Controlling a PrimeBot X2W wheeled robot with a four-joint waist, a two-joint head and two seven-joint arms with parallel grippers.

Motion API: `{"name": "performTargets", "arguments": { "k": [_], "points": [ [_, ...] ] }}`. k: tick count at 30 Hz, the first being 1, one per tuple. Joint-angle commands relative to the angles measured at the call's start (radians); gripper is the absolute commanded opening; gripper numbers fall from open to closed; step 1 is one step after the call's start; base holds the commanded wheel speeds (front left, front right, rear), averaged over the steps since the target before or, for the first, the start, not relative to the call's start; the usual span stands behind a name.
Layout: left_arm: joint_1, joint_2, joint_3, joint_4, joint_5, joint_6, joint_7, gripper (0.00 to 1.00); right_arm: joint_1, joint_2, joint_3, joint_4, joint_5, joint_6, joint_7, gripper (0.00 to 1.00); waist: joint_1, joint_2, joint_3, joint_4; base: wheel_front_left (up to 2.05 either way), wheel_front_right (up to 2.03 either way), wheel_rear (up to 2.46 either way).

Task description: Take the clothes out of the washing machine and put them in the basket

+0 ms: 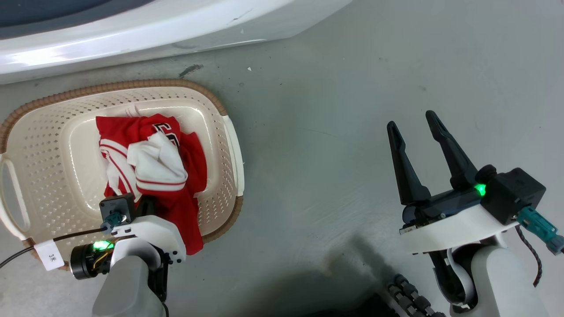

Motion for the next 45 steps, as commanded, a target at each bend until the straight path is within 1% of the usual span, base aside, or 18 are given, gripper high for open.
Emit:
{"name": "performTargets", "arguments": {
  "k": [1, 3, 4, 5, 6, 10, 16, 22, 26, 31, 35, 39, 45],
  "points": [
    [-0.011, 0.009, 0.006, 0.017, -0.002, -0.001, -0.002, 0.00, -0.023, 0.001, 0.003, 0.004, 0.005, -0.001, -0.006, 1.00, -0.0002, 0.0000, 0.004, -0.005, 0.00, 0.00, 0.00],
    [-0.028, 0.010, 0.012, 0.055, -0.007, -0.002, -0.002, 0.00, -0.023, 0.001, 0.005, 0.013, 0.006, -0.001, -0.009, 1.00, -0.0002, 0.0000, 0.002, -0.009, 0.00, 0.00, 0.00],
    [-0.033, 0.012, 0.016, 0.070, -0.008, 0.001, -0.002, 0.06, -0.022, 0.001, 0.006, 0.017, 0.006, -0.001, -0.009, 1.00, -0.0002, 0.0000, -0.003, -0.009, 0.00, 0.00, 0.00],
    [-0.036, 0.014, 0.020, 0.080, -0.012, 0.001, -0.002, 0.45, -0.023, 0.001, 0.006, 0.023, 0.008, -0.001, -0.011, 1.00, -0.0002, 0.0000, -0.010, -0.010, 0.00, 0.00, 0.00],
    [-0.038, 0.015, 0.027, 0.086, -0.016, 0.001, -0.002, 1.00, -0.024, 0.001, 0.005, 0.029, 0.008, -0.001, -0.015, 1.00, -0.0002, 0.0000, -0.020, -0.008, 0.00, 0.00, 0.00],
    [-0.026, 0.007, 0.049, 0.090, -0.030, -0.005, -0.002, 1.00, -0.014, 0.001, 0.003, 0.052, 0.008, -0.001, -0.021, 1.00, -0.0002, 0.0000, -0.087, 0.006, 0.00, 0.00, 0.00],
    [0.016, -0.011, 0.057, 0.095, -0.038, -0.037, -0.002, 1.00, 0.018, 0.001, -0.007, 0.080, -0.006, -0.001, -0.017, 1.00, -0.0002, 0.0000, -0.240, 0.036, 0.00, 0.00, 0.00],
    [0.074, -0.026, 0.056, 0.050, -0.039, -0.056, -0.002, 1.00, 0.068, 0.001, -0.034, 0.080, -0.029, -0.001, 0.005, 1.00, -0.0002, 0.0000, -0.397, 0.070, 0.00, 0.00, 0.00],
    [0.113, -0.033, 0.046, 0.003, -0.037, -0.066, -0.002, 1.00, 0.107, 0.001, -0.056, 0.075, -0.046, -0.001, 0.025, 1.00, -0.0002, 0.0000, -0.482, 0.092, 0.00, 0.00, 0.00],
    [0.158, -0.038, 0.020, -0.086, -0.034, -0.072, -0.002, 1.00, 0.152, 0.001, -0.078, 0.061, -0.057, -0.001, 0.052, 1.00, -0.0002, 0.0000, -0.559, 0.120, 0.00, 0.00, 0.00],
    [0.183, -0.039, -0.030, -0.178, -0.056, -0.067, -0.002, 1.00, 0.186, 0.001, -0.092, 0.047, -0.068, -0.001, 0.063, 1.00, -0.0002, 0.0000, -0.605, 0.143, 0.00, 0.00, 0.00],
    [0.209, -0.039, -0.084, -0.294, -0.057, -0.045, -0.002, 1.00, 0.215, 0.001, -0.097, 0.034, -0.078, -0.001, 0.079, 1.00, -0.0002, 0.0000, -0.647, 0.168, 0.00, 0.00, 0.00],
    [0.259, -0.039, -0.140, -0.478, -0.024, -0.013, -0.002, 1.00, 0.257, 0.001, -0.101, 0.019, -0.100, -0.001, 0.090, 1.00, -0.0002, 0.0000, -0.716, 0.193, 0.00, 0.00, 0.00]
  ]
}}
